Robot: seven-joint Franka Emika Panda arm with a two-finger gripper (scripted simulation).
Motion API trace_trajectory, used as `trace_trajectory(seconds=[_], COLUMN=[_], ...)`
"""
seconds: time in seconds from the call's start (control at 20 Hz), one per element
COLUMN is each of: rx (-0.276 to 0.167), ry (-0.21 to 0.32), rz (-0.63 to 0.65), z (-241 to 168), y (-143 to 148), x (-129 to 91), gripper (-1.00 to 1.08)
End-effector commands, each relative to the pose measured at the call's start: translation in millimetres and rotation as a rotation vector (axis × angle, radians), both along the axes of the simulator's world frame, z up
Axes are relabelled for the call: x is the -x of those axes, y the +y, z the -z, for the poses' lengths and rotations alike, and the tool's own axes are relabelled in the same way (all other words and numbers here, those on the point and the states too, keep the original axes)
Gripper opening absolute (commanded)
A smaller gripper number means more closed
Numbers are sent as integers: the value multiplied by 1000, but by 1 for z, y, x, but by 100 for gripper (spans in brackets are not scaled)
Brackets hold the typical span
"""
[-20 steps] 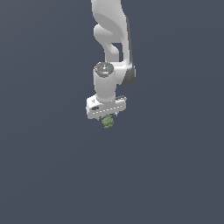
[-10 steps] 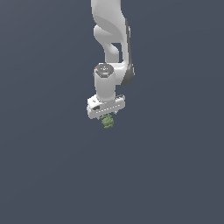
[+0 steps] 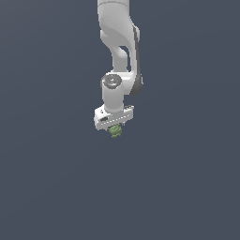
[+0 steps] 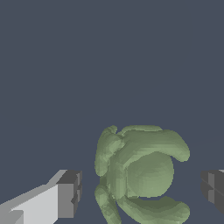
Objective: Pick up the object and move it to a goal position.
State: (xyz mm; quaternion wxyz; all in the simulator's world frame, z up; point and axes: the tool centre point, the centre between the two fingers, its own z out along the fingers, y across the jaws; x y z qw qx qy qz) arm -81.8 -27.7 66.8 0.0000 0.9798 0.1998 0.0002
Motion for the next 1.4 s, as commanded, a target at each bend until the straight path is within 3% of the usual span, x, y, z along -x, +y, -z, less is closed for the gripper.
trace_trajectory(seconds=[0.0, 0.35, 0.4, 1.0, 1.35], rx=[0, 0, 0, 1, 1], ry=[1, 0, 0, -1, -1], rz=[-1, -2, -2, -1, -1], z=[12, 27, 27, 25, 7], y=[0, 0, 0, -2, -22], x=[1, 0, 0, 0, 5], gripper=[100, 100, -100, -100, -100])
